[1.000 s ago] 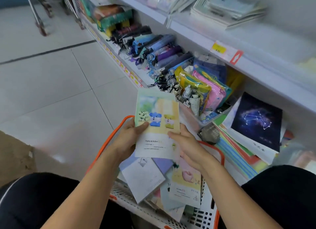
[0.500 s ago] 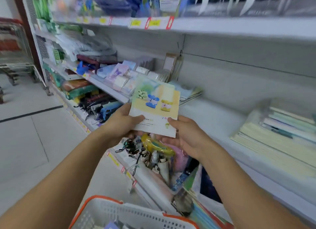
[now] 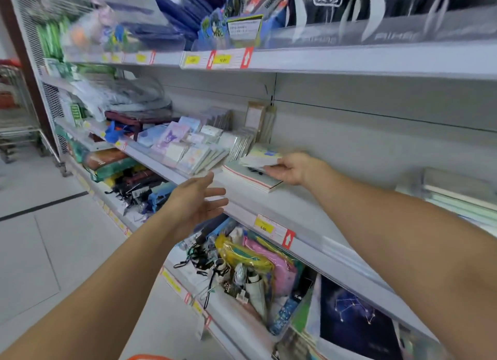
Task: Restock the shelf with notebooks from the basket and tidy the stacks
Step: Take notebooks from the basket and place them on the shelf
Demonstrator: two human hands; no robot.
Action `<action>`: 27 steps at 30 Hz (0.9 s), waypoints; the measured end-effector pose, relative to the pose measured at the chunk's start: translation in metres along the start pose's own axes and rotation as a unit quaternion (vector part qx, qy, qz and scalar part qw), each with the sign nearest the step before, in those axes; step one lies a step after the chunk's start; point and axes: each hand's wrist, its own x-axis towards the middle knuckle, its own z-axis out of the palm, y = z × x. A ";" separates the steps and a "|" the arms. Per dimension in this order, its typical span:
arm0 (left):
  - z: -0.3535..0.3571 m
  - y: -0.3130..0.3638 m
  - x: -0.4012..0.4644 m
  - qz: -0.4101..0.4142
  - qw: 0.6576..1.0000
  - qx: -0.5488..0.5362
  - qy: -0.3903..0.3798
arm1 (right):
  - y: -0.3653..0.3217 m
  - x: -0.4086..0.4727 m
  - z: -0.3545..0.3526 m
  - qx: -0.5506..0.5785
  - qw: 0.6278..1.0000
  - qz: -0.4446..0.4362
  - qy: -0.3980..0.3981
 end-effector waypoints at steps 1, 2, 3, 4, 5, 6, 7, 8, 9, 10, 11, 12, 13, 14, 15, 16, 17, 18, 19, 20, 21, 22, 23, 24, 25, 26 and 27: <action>0.000 -0.001 0.003 -0.003 1.000 0.000 0.002 | 0.001 0.006 0.000 -0.052 0.999 -0.003 -0.007; -0.001 -0.003 0.004 -0.006 1.000 -0.002 0.006 | 0.003 0.010 -0.001 -0.110 0.994 -0.012 -0.007; -0.001 -0.005 0.005 -0.010 1.000 -0.002 0.008 | 0.003 0.013 -0.001 -0.165 0.986 -0.022 0.004; -0.001 -0.007 0.005 -0.014 1.000 0.005 0.011 | 0.003 0.015 -0.002 -0.220 0.975 -0.034 0.025; -0.003 -0.011 0.005 -0.017 1.000 0.020 0.013 | 0.002 0.012 -0.003 -0.288 0.955 -0.055 0.053; -0.005 -0.017 0.004 -0.020 0.999 0.038 0.016 | 0.002 0.005 -0.004 -0.365 0.923 -0.087 0.088; -0.009 -0.024 0.002 -0.020 0.998 0.056 0.022 | 0.005 -0.004 -0.006 -0.439 0.878 -0.141 0.130; -0.013 -0.035 -0.002 -0.021 0.997 0.071 0.029 | 0.014 -0.016 -0.007 -0.486 0.830 -0.218 0.166; -0.019 -0.049 -0.007 -0.027 0.996 0.080 0.038 | 0.028 -0.036 -0.006 -0.495 0.791 -0.307 0.184; -0.026 -0.067 -0.013 -0.041 0.994 0.086 0.049 | 0.049 -0.059 -0.004 -0.477 0.769 -0.389 0.175; -0.034 -0.090 -0.020 -0.065 0.992 0.089 0.066 | 0.078 -0.081 -0.003 -0.449 0.760 -0.448 0.142; -0.044 -0.117 -0.028 -0.098 0.988 0.087 0.086 | 0.113 -0.099 -0.004 -0.432 0.760 -0.477 0.096; -0.054 -0.145 -0.038 -0.136 0.982 0.078 0.109 | 0.151 -0.111 -0.006 -0.431 0.766 -0.475 0.051; -0.064 -0.176 -0.052 -0.175 0.973 0.062 0.138 | 0.192 -0.120 -0.011 -0.444 0.778 -0.443 0.014; -0.074 -0.208 -0.070 -0.212 0.962 0.052 0.166 | 0.234 -0.125 -0.018 -0.472 0.794 -0.384 -0.016; -0.084 -0.237 -0.090 -0.246 0.950 0.049 0.187 | 0.276 -0.127 -0.028 -0.505 0.804 -0.311 -0.042; -0.094 -0.266 -0.111 -0.281 0.936 0.051 0.203 | 0.316 -0.129 -0.040 -0.538 0.810 -0.225 -0.066; -0.103 -0.294 -0.133 -0.311 0.923 0.053 0.221 | 0.354 -0.130 -0.055 -0.563 0.808 -0.147 -0.090; -0.111 -0.318 -0.154 -0.342 0.907 0.052 0.241 | 0.388 -0.134 -0.072 -0.584 0.801 -0.082 -0.107; -0.118 -0.338 -0.172 -0.371 0.890 0.045 0.261 | 0.415 -0.138 -0.087 -0.598 0.791 -0.034 -0.122; -0.126 -0.354 -0.185 -0.394 0.875 0.043 0.277 | 0.437 -0.145 -0.100 -0.613 0.778 0.001 -0.136; -0.131 -0.368 -0.195 -0.407 0.866 0.046 0.286 | 0.454 -0.153 -0.111 -0.621 0.769 0.022 -0.148; -0.134 -0.378 -0.199 -0.419 0.860 0.055 0.287 | 0.465 -0.159 -0.120 -0.623 0.767 0.036 -0.148; -0.137 -0.386 -0.202 -0.430 0.855 0.062 0.285 | 0.473 -0.163 -0.126 -0.620 0.770 0.049 -0.143; -0.138 -0.391 -0.204 -0.446 0.849 0.072 0.274 | 0.475 -0.166 -0.129 -0.613 0.776 0.070 -0.133; -0.140 -0.400 -0.206 -0.455 0.846 0.081 0.264 | 0.477 -0.167 -0.130 -0.605 0.782 0.086 -0.124; -0.142 -0.411 -0.207 -0.464 0.844 0.088 0.255 | 0.477 -0.167 -0.130 -0.605 0.781 0.098 -0.119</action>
